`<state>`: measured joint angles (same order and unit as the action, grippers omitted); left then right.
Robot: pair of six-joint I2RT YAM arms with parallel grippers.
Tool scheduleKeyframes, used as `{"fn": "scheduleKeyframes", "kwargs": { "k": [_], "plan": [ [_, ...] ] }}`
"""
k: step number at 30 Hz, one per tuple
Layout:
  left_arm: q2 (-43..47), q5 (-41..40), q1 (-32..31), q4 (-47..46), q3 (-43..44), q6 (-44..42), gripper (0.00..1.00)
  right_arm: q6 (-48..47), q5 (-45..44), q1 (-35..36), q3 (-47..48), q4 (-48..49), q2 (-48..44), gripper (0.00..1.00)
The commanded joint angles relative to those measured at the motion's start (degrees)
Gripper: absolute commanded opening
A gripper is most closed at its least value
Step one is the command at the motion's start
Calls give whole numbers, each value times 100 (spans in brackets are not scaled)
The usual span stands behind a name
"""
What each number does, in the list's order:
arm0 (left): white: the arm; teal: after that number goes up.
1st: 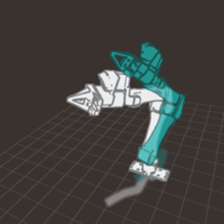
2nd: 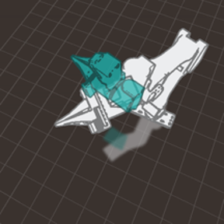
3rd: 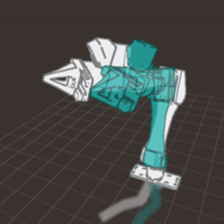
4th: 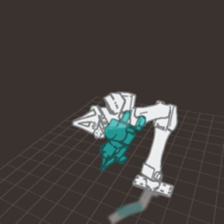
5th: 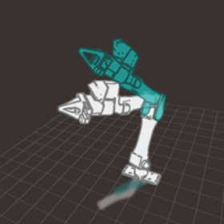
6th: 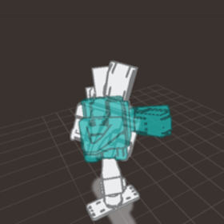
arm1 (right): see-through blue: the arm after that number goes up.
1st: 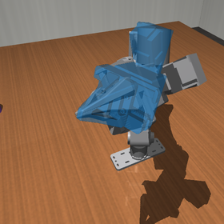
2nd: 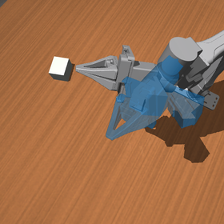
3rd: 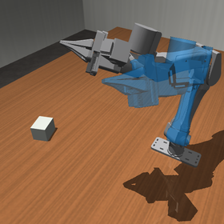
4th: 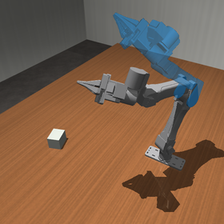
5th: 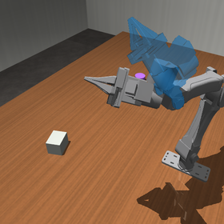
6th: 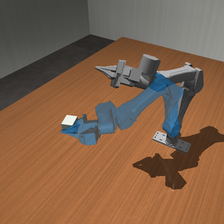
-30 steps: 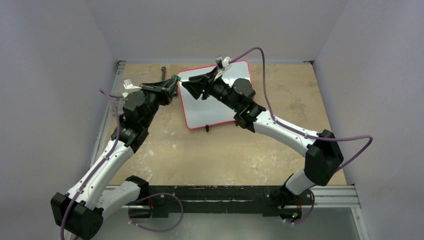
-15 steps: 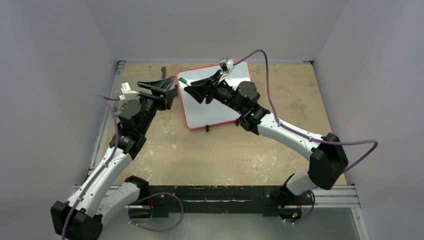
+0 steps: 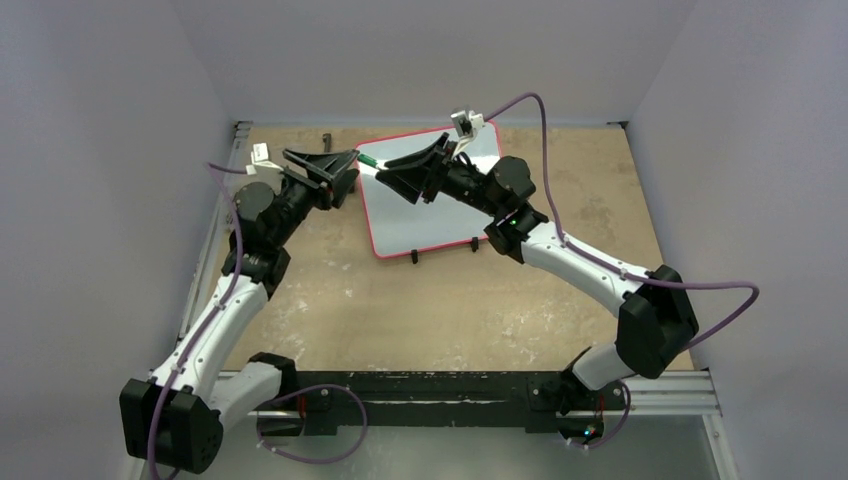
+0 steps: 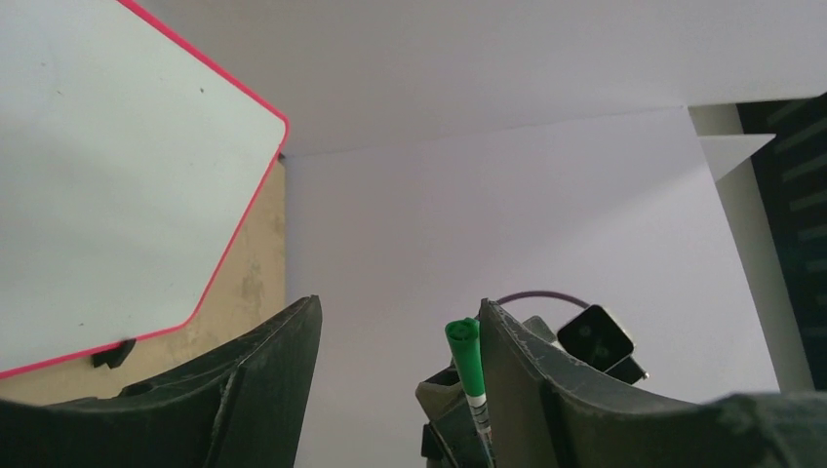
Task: Write a sentence on the whiteboard
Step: Open the whiteboard marker at the center of the board.
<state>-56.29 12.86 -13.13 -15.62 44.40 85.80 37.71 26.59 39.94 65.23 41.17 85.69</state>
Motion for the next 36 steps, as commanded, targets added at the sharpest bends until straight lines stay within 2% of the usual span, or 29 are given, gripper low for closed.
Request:
{"fn": "scheduleKeyframes", "kwargs": {
  "k": [1, 5, 9, 15, 19, 23, 24, 26, 27, 28, 29, 30, 34, 36],
  "plan": [
    [-326, 1272, 56, -754, 444, -248, 58, 133, 649, -48, 279, 327, -17, 0],
    [-461, 1523, 55, -1483, 404, -44, 55, 200, 733, -48, 386, 384, 116, 0],
    [-419, 1544, 56, -1646, 339, -26, 49, 278, 742, -50, 457, 429, 213, 0],
    [-397, 1586, 55, -1650, 314, -37, 29, 289, 590, -72, 551, 367, 270, 0],
    [-368, 1568, 56, -1577, 345, -83, 0, 289, 600, -70, 566, 357, 277, 0],
    [-284, 1394, 51, -1445, 334, -112, 0, 283, 574, -89, 527, 251, 223, 0],
    [-256, 1344, 55, -1444, 326, -101, 0, 297, 586, -110, 525, 211, 211, 8],
    [-213, 1268, 55, -1457, 326, -110, 0, 485, 621, -183, 473, 262, 170, 50],
    [-189, 1221, 56, -1455, 324, -113, 0, 634, 659, -245, 444, 323, 159, 66],
    [-163, 1170, 56, -1453, 323, -128, 0, 781, 705, -287, 418, 392, 132, 77],
    [-148, 1126, 63, -1446, 323, -130, 0, 888, 755, -324, 386, 466, 106, 84],
    [-137, 1082, 64, -1437, 330, -127, 0, 969, 774, -357, 344, 514, 79, 97],
    [-114, 989, 64, -1432, 438, -188, 0, 1022, 738, -389, 245, 545, 1, 99],
    [-111, 925, 64, -1443, 463, -211, 0, 1030, 750, -391, 252, 551, 21, 94]
  ]
}}
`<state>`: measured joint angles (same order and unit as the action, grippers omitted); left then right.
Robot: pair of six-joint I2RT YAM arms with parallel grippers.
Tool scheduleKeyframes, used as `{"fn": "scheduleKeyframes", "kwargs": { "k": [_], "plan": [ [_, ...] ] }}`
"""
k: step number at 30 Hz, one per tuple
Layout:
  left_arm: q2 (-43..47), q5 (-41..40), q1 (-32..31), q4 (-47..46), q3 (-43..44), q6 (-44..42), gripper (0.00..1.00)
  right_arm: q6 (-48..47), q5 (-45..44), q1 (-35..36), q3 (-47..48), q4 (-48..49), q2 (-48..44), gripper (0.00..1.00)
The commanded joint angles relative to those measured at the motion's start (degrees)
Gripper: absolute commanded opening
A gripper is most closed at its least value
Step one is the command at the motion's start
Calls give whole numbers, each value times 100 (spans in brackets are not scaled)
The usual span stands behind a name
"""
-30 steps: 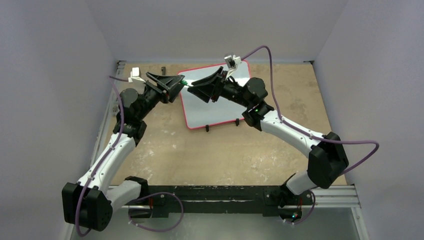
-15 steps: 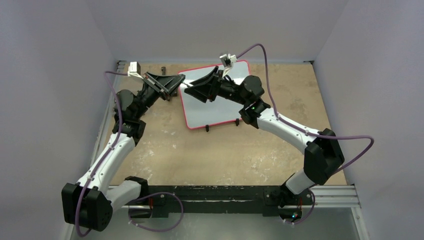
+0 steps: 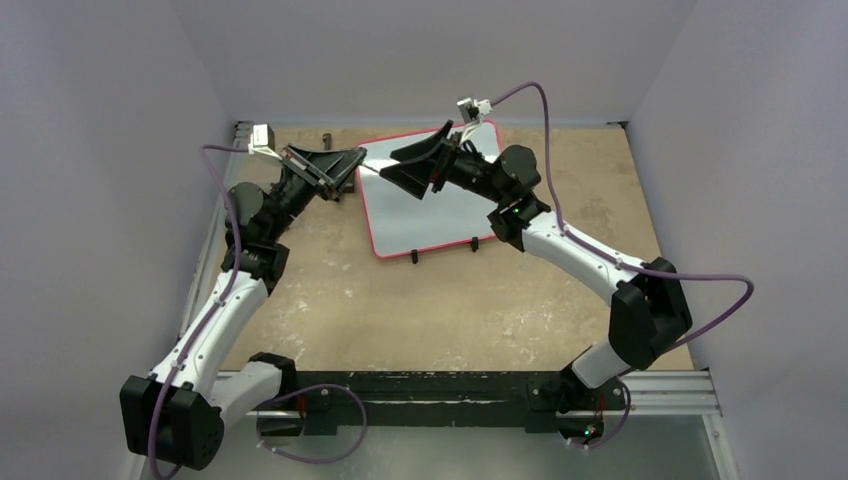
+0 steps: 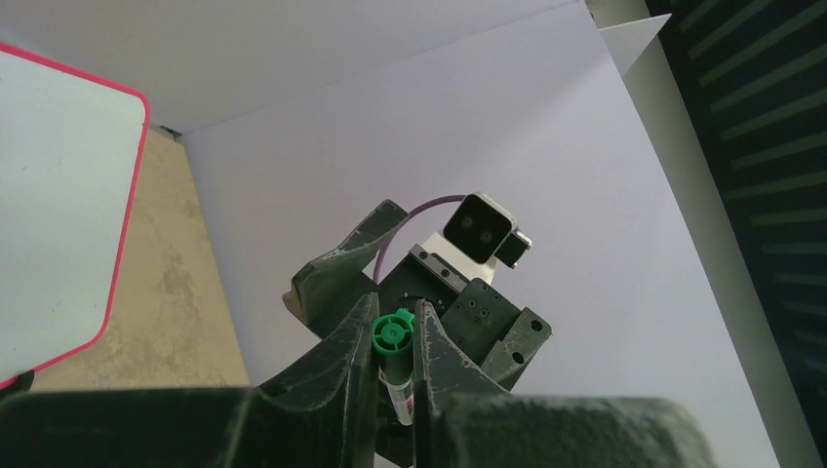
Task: Write a sentence on the whiteboard
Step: Open the whiteboard marker at the center of the board.
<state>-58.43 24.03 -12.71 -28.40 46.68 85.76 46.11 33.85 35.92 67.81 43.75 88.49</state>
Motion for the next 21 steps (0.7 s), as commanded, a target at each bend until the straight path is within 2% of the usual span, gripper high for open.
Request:
{"fn": "scheduleKeyframes", "kwargs": {
  "k": [1, 5, 7, 13, 21],
  "plan": [
    [104, -230, 23, -170, 243, -209, 0, 232, 25, 18, 1, 318, -241, 90],
    [107, -356, 23, -145, 313, -301, 0, 441, 72, 15, 19, 578, -154, 65],
    [92, -413, 23, -187, 324, -305, 0, 493, 71, 15, 57, 596, -118, 59],
    [-28, -575, 8, -387, 387, -225, 0, 625, 92, 17, 130, 647, 15, 49],
    [-120, -853, -126, -447, 396, -331, 0, 785, 12, 59, 270, 770, 227, 45]
  ]
}}
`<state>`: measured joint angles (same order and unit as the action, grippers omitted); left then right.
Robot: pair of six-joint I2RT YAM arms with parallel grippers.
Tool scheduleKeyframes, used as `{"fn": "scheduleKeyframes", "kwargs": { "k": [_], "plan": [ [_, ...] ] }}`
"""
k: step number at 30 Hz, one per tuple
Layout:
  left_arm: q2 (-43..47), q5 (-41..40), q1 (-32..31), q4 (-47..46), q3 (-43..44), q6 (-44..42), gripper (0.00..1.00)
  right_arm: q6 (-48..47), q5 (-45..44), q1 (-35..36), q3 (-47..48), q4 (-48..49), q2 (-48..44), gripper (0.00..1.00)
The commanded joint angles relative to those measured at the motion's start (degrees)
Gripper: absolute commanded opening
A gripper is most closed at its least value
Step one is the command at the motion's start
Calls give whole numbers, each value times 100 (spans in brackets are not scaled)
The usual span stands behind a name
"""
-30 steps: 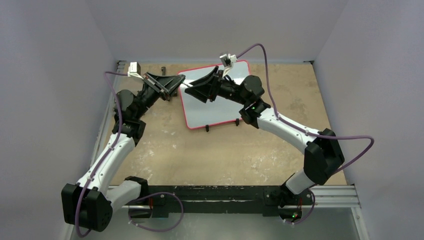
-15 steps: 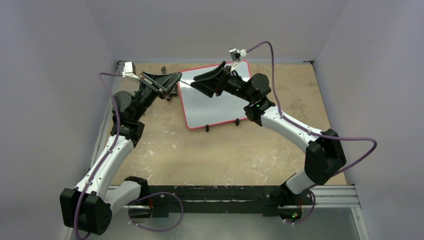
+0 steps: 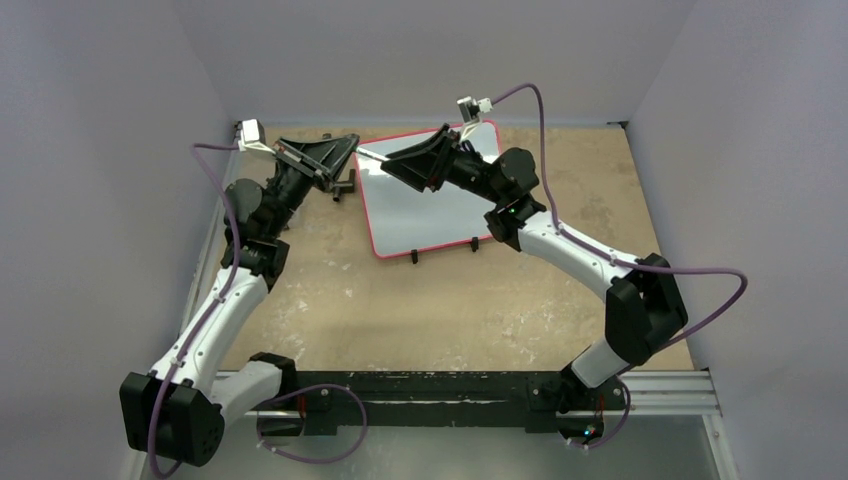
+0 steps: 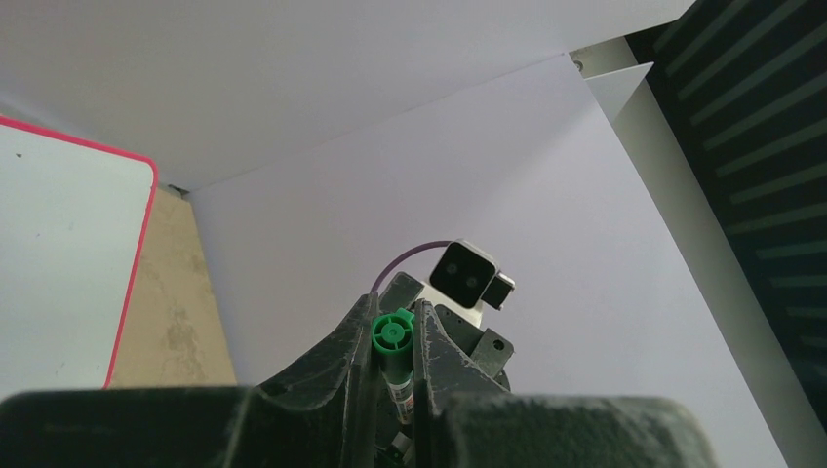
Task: Write a sentence on the whiteboard
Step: Open the whiteboard marker at the center of the board.
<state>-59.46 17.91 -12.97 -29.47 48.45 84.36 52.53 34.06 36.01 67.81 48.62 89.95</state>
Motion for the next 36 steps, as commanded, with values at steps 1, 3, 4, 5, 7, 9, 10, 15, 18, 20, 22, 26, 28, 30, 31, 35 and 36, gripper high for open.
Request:
{"fn": "scheduleKeyframes", "kwargs": {
  "k": [1, 3, 4, 5, 7, 9, 10, 15, 18, 20, 22, 26, 28, 30, 31, 35, 36],
  "plan": [
    [-28, -294, -134, -347, 217, -221, 0, 143, -41, 54, 302, 282, 103, 45],
    [-44, -345, -197, -353, 214, -271, 0, 148, -82, 64, 361, 266, 167, 42],
    [-41, -369, -217, -363, 205, -281, 0, 144, -99, 60, 389, 266, 190, 41],
    [-46, -396, -227, -372, 190, -283, 0, 145, -112, 64, 417, 262, 219, 40],
    [-35, -441, -253, -428, 151, -288, 0, 143, -151, 70, 471, 255, 267, 38],
    [-41, -471, -279, -511, 112, -308, 0, 153, -201, 73, 507, 255, 306, 35],
    [-39, -488, -295, -523, 105, -325, 0, 156, -218, 68, 523, 260, 324, 33],
    [-20, -612, -345, -545, 0, -379, 0, 161, -282, 81, 604, 269, 381, 31],
    [27, -694, -355, -559, -106, -392, 0, 140, -313, 81, 649, 256, 376, 31],
    [60, -735, -350, -566, -147, -414, 0, 86, -307, 77, 681, 233, 381, 31],
    [89, -728, -348, -501, -137, -481, 0, 26, -275, 82, 717, 199, 392, 31],
    [108, -726, -352, -480, -170, -508, 0, -21, -195, 81, 800, 138, 452, 29],
    [87, -683, -355, -480, -152, -521, 0, -28, -160, 81, 840, 84, 479, 29],
    [92, -715, -355, -501, -179, -526, 0, -44, -102, 81, 889, 8, 501, 29],
    [93, -743, -363, -527, -188, -535, 0, -75, -75, 86, 914, -53, 517, 29],
    [181, -924, -364, -565, -246, -588, 0, -120, -18, 108, 942, -191, 539, 30],
    [233, -1002, -364, -556, -262, -621, 0, -130, -22, 105, 919, -187, 522, 30]
  ]
}}
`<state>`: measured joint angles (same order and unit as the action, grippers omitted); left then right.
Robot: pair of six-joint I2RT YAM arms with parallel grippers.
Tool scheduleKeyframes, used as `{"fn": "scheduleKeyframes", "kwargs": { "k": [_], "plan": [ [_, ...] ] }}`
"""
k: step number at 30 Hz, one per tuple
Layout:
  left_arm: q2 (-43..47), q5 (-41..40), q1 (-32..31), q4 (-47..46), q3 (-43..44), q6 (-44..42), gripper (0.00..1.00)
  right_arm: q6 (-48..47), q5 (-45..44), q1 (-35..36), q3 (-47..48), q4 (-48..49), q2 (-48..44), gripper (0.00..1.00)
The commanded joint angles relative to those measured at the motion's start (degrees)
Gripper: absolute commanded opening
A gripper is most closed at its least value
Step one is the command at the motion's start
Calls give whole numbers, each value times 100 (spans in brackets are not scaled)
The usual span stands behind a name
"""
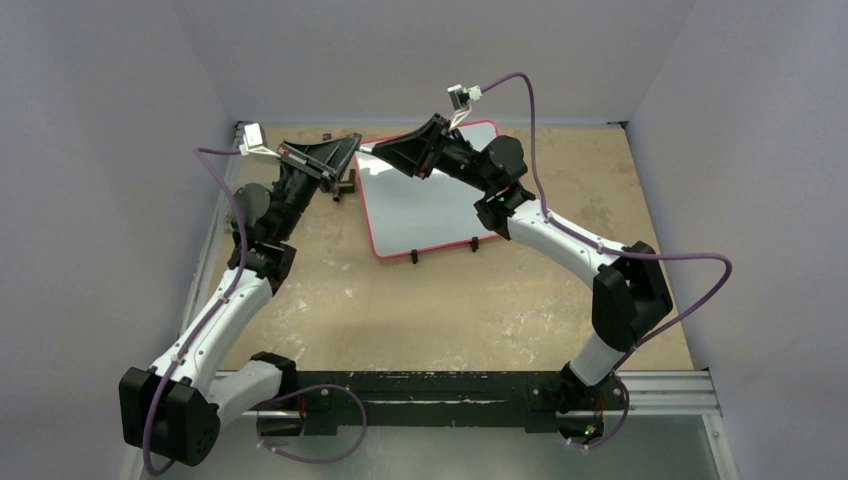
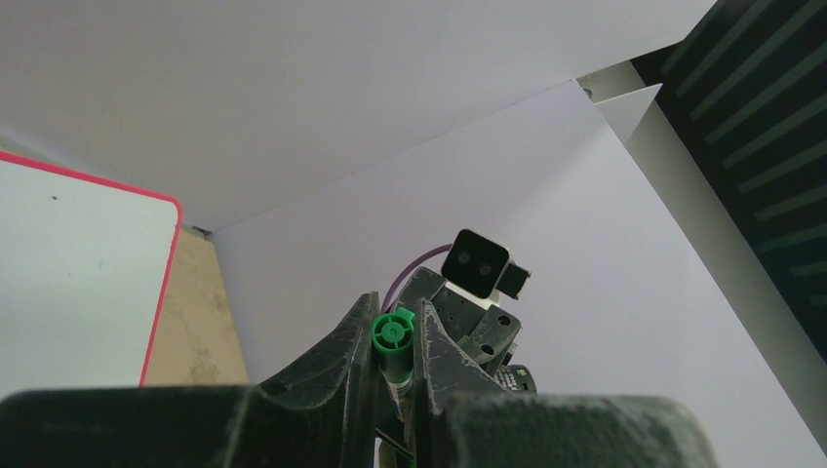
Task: Write a sentence on the whiteboard
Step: Open the whiteboard marker at the center of the board.
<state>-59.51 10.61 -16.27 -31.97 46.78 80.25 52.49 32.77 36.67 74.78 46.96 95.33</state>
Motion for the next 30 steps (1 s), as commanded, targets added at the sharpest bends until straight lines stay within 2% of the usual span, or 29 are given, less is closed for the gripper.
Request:
{"fn": "scheduleKeyframes", "kwargs": {
  "k": [1, 8, 20, 30],
  "plan": [
    [290, -329, -36, -267, -113, -246, 0, -133, 95, 41, 206, -20, -29, 30],
    [235, -339, -49, -277, -132, -283, 0, -134, 105, 42, 292, -2, 22, 26],
    [61, -447, -113, -998, -360, -114, 0, -299, 411, 38, 734, -420, 165, 24],
    [-42, -368, -122, -1299, -363, -171, 0, -371, 493, 38, 880, -710, 214, 28]
  ]
}}
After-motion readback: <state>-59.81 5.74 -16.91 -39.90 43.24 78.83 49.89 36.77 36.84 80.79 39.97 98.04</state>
